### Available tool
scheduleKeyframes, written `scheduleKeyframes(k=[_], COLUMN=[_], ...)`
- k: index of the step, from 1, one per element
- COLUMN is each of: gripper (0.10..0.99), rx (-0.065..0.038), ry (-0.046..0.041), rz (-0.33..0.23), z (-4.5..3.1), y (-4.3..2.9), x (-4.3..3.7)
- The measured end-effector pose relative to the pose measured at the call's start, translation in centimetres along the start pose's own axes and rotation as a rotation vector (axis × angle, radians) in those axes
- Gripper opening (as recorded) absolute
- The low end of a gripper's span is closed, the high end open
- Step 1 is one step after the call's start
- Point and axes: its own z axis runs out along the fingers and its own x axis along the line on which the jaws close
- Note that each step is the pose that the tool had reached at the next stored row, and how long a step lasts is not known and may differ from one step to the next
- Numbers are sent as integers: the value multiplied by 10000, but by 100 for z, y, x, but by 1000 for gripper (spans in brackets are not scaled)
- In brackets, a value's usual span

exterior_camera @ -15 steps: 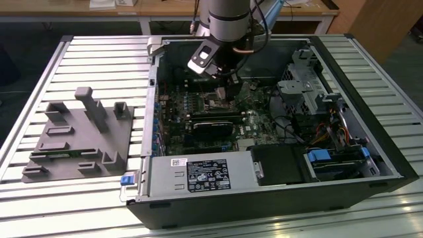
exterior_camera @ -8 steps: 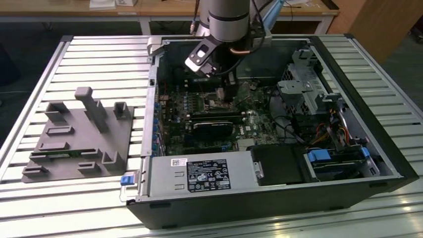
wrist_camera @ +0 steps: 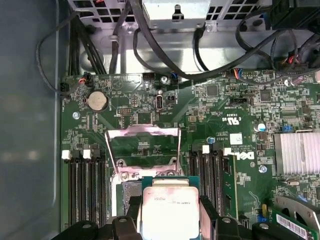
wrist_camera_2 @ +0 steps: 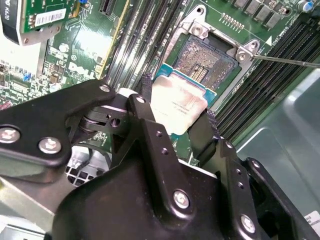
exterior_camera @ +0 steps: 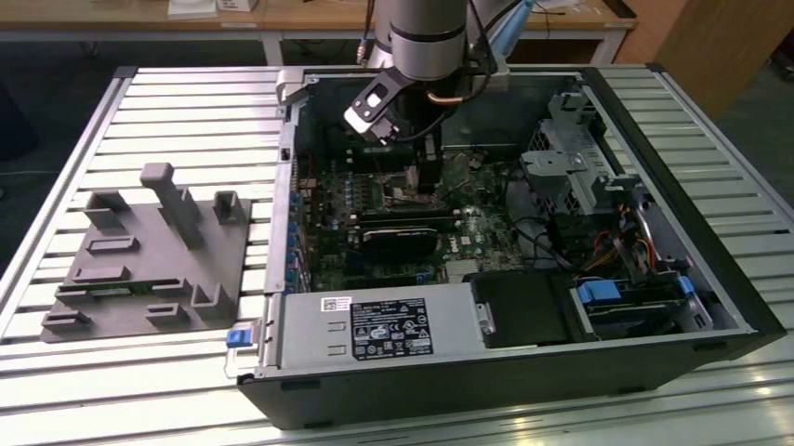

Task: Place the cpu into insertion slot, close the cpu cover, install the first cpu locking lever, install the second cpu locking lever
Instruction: 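Place the cpu into insertion slot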

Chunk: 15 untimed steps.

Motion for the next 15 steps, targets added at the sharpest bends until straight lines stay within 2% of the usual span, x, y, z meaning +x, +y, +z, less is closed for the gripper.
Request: scheduleKeyframes(k=[9, 15], gripper=[541, 541], rx=[-1, -1], ry=[43, 49], rz=[-493, -608], z=[43, 72], y=[-11, -34], x=[14, 18])
